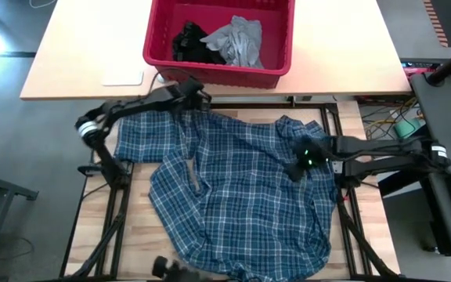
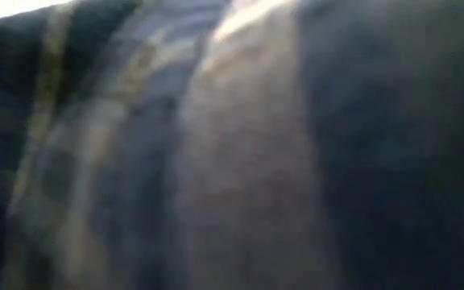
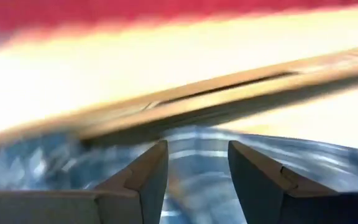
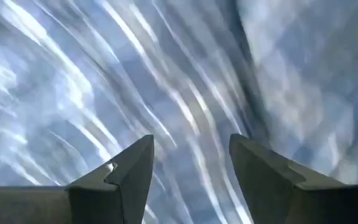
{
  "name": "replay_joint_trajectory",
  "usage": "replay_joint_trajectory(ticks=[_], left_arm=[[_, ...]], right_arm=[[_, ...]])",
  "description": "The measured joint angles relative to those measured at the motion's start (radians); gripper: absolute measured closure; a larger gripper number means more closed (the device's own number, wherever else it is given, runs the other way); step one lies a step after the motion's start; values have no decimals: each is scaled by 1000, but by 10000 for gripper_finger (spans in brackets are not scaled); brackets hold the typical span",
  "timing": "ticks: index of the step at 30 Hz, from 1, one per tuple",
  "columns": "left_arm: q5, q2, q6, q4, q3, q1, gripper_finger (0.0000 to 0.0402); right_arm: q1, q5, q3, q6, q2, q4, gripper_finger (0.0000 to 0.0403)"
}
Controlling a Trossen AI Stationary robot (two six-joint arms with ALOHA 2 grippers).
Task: Fold Laundry from Bin
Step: Fold the blue patterned long sleeve shirt
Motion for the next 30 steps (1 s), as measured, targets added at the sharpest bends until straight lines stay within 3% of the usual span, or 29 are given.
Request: replay_joint_trajectory(ticks=[6,12,16,22,26,30], left_arm=[[265,-146,360,31,2,-192,249],[286,-207,375,-136,1,-446,249],[279,-213,275,-260,1,-621,249],[261,-210,108,-351,0,-877,249],[243,-176,40,-360,0,-1042,243],[224,-119,-56,-343,0,-1177,210]], right_arm=[[18,121,158,-373,4,14,197],[173,131,199,-582,5,-26,197],[346,147,200,-587,13,-32,197],[656,291,247,-469,73,-43,197],[837,394,348,-342,194,-111,197],[950,431,498,-217,381,-206,197]])
